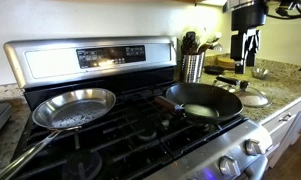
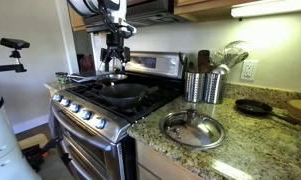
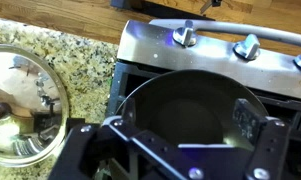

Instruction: Pick the lid on the counter and put it on the black pan

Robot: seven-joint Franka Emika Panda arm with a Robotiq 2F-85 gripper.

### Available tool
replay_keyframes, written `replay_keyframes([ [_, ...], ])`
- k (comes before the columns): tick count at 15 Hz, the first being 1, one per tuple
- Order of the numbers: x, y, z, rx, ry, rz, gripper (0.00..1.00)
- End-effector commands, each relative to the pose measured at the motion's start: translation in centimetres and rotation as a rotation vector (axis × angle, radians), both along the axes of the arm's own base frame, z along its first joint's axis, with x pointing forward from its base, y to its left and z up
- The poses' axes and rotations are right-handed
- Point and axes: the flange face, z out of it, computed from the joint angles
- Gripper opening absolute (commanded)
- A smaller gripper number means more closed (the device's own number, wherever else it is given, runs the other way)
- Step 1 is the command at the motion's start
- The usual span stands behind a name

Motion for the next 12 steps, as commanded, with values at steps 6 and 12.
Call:
replay_keyframes([
  [6,0.0,0.0,0.0,0.0,0.001,0.0,1.0],
  [12,0.2,-1.2,0.1,0.009,-0.042,-0.008,1.0],
])
